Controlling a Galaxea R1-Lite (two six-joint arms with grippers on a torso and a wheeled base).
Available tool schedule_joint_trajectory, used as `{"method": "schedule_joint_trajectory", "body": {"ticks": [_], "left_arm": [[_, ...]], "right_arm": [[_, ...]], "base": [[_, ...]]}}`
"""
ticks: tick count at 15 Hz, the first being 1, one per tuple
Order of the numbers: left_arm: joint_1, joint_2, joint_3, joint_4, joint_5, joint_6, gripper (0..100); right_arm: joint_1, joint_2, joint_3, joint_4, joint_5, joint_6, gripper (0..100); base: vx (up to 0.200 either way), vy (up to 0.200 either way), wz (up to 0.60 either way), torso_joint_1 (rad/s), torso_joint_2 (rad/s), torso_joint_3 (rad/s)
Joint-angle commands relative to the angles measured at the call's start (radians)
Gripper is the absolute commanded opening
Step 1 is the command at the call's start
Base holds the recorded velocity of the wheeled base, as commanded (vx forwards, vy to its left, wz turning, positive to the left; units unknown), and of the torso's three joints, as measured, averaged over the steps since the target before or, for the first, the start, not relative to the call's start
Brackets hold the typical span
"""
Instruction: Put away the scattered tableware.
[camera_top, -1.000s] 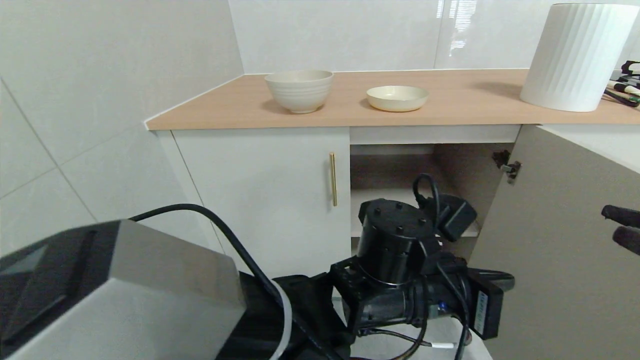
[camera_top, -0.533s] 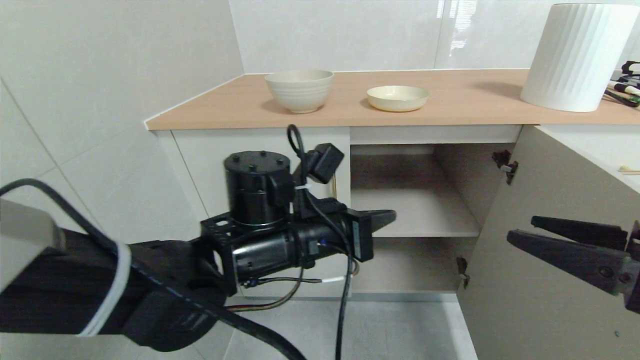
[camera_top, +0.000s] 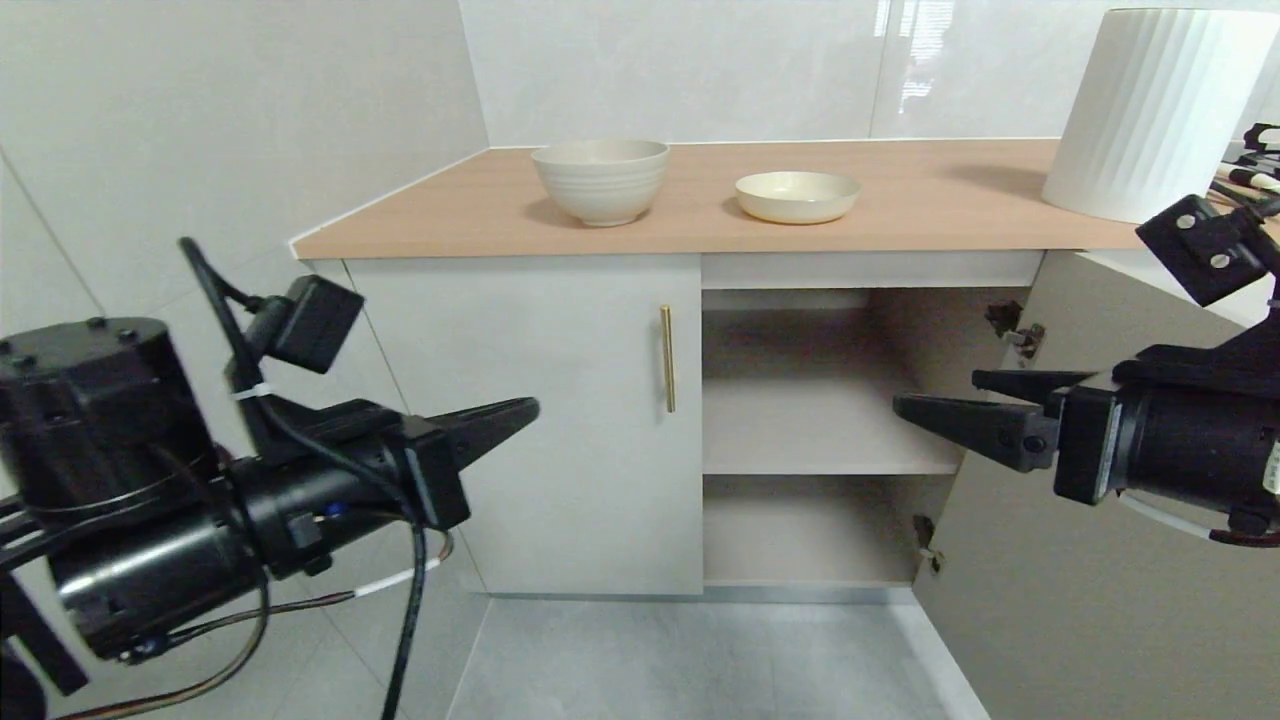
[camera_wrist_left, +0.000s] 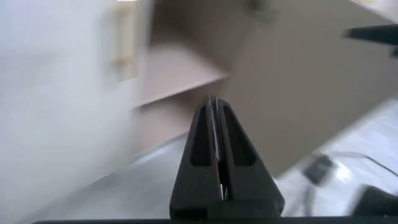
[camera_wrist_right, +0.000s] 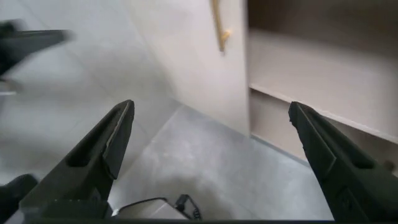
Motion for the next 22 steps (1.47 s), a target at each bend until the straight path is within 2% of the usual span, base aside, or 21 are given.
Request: {"method": "schedule_joint_trajectory", "body": {"ticks": [1,2,3,5,7,12,17,22], "left_arm": [[0.052,-0.119,0.056,0.057,0.004,0.049,0],[0.052,-0.129,0.070,0.091,0.009,0.089,100],[0.059,-0.133,0.079,0.103,0.035,0.110,100],[0.087,-0.126,0.039,0.100,0.107,0.101,100],[0.088,-0.137,0.019,0.100,0.110,0.087,100],[0.085,-0.116,-0.057,0.103,0.110,0.087,100],[0.084,-0.106,-0.060,0.109,0.115,0.079,100],[0.084,-0.102,-0.059,0.133,0.111,0.079,100]], "right_arm": [[-0.025,0.008,-0.008,0.024,0.000,0.003,100],[-0.038,-0.001,0.009,0.056,-0.014,-0.003,100],[-0.039,-0.047,0.021,0.098,-0.049,-0.003,100],[-0.039,-0.096,0.021,0.159,-0.055,-0.003,100],[-0.041,-0.098,0.015,0.184,-0.055,-0.001,100],[-0.041,-0.079,0.018,0.184,-0.055,-0.001,100],[-0.041,-0.073,0.020,0.184,-0.055,-0.001,100],[-0.041,-0.079,0.020,0.184,-0.055,-0.001,100]], "base": [[0.000,0.000,0.00,0.000,0.00,0.000],[0.000,0.000,0.00,0.000,0.00,0.000],[0.000,0.000,0.00,0.000,0.00,0.000],[0.000,0.000,0.00,0.000,0.00,0.000],[0.000,0.000,0.00,0.000,0.00,0.000],[0.000,0.000,0.00,0.000,0.00,0.000],[0.000,0.000,0.00,0.000,0.00,0.000],[0.200,0.000,0.00,-0.003,0.00,0.004]]}}
